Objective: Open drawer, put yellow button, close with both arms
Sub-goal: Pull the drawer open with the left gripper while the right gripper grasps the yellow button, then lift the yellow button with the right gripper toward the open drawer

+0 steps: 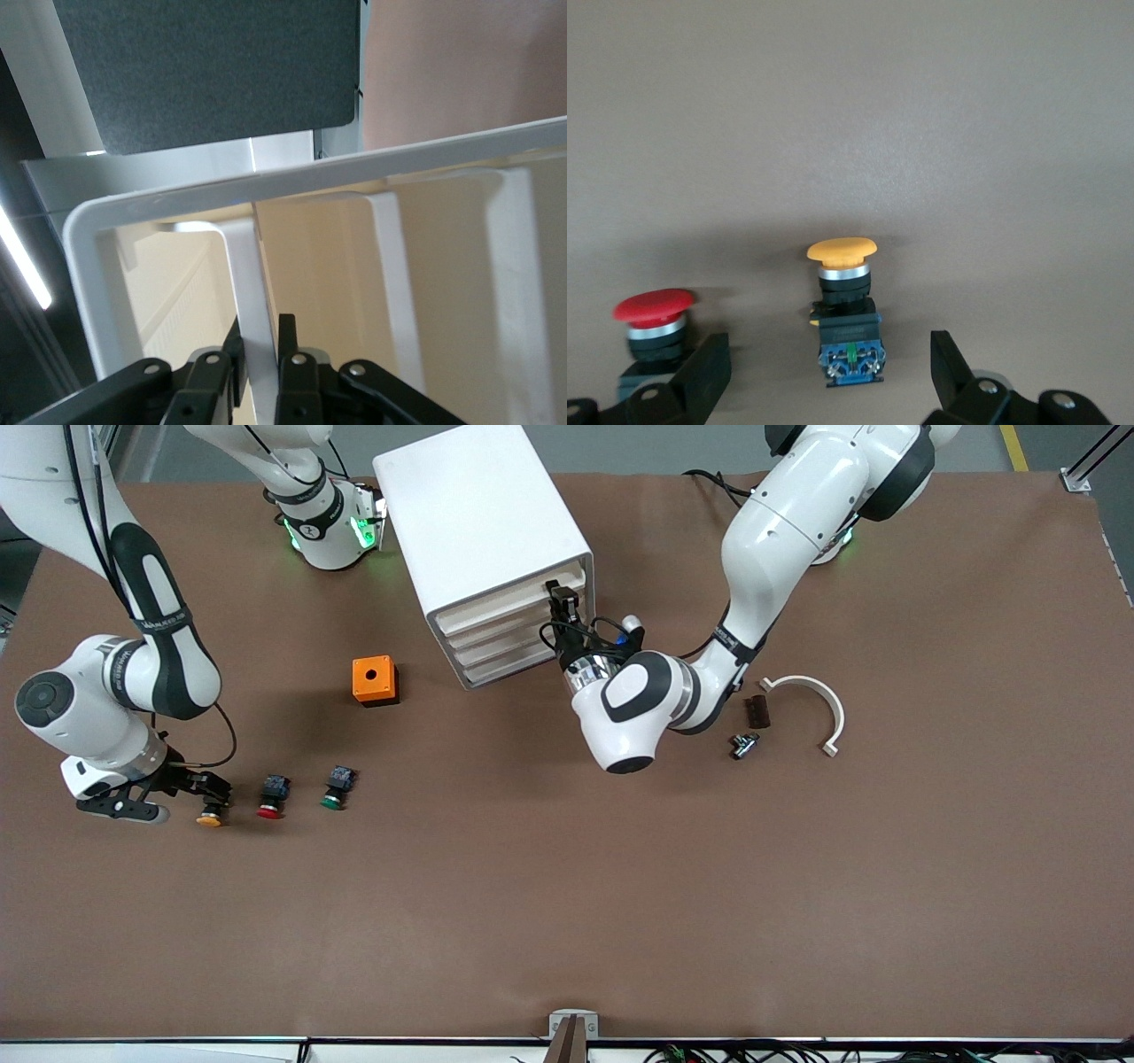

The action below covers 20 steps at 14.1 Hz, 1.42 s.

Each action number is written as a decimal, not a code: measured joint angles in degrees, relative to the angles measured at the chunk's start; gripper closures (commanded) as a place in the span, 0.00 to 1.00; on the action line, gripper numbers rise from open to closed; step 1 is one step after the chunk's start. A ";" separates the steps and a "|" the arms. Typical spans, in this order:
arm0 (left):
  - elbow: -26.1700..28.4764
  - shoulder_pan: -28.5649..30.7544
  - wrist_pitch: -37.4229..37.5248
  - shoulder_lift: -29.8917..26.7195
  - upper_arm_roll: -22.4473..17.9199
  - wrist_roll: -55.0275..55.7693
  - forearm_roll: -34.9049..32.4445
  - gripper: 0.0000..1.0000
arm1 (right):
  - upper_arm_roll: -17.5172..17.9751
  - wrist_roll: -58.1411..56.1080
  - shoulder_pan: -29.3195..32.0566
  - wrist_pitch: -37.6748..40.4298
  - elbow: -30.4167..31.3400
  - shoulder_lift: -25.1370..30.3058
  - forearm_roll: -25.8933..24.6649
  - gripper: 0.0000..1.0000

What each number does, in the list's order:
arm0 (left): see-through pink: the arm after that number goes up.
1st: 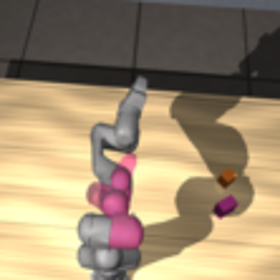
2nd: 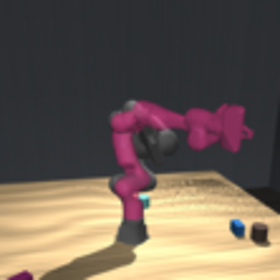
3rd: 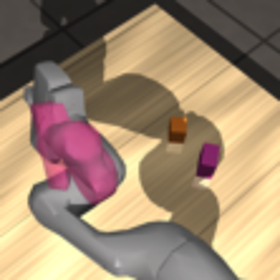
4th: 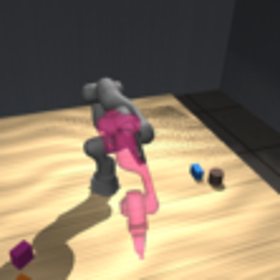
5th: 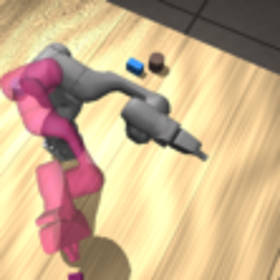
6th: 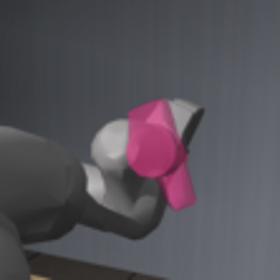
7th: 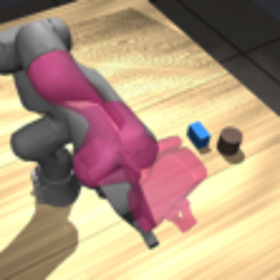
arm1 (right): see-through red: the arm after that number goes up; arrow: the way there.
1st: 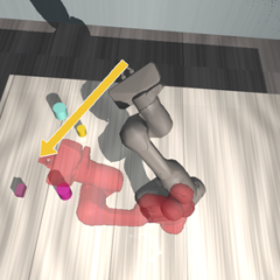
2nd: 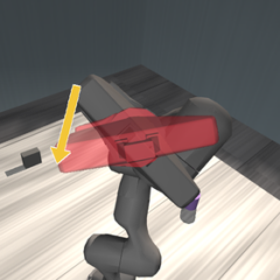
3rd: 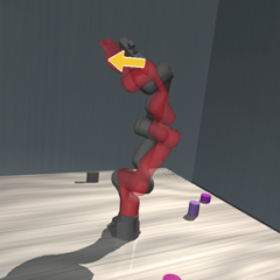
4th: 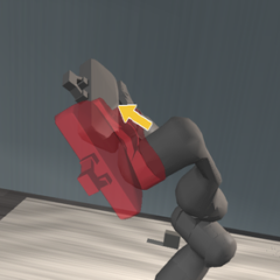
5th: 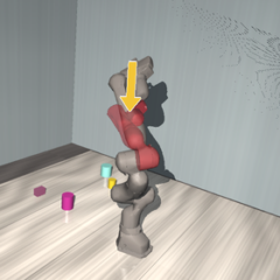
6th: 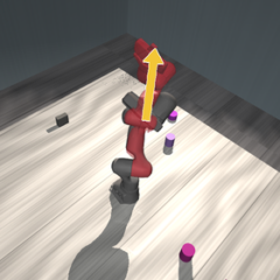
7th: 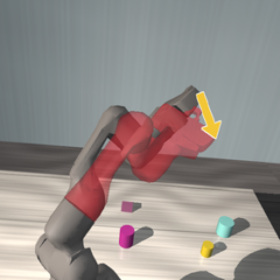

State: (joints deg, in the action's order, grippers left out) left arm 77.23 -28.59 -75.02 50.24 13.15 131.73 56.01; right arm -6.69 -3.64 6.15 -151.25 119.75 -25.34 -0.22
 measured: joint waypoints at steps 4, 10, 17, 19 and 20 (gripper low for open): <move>-0.11 5.20 -0.46 0.00 -0.08 -0.42 0.09 0.82 | 0.00 -0.11 0.53 -3.22 1.34 -3.08 0.01 0.00; -0.38 9.01 -1.51 0.00 -0.06 -0.63 0.55 0.82 | 0.04 -0.16 0.56 -3.22 1.43 -4.08 0.01 0.18; -0.60 11.44 -1.53 0.00 -0.10 -0.75 0.63 0.80 | 0.33 -2.13 0.55 -3.23 1.38 -4.08 0.01 0.65; -0.60 12.07 -1.38 0.00 -0.10 -0.83 0.63 0.79 | 0.34 -2.18 0.55 -3.23 1.37 -4.07 0.01 0.93; -0.60 12.26 -1.35 0.00 -0.10 -0.85 0.63 0.78 | 0.34 -2.19 0.55 -3.22 1.36 -4.07 0.01 0.97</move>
State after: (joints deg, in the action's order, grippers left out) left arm 76.62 -16.33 -76.37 50.24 13.04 130.89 56.64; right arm -6.35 -5.82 6.71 -154.47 121.11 -29.40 -0.21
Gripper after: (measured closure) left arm 0.793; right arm 0.581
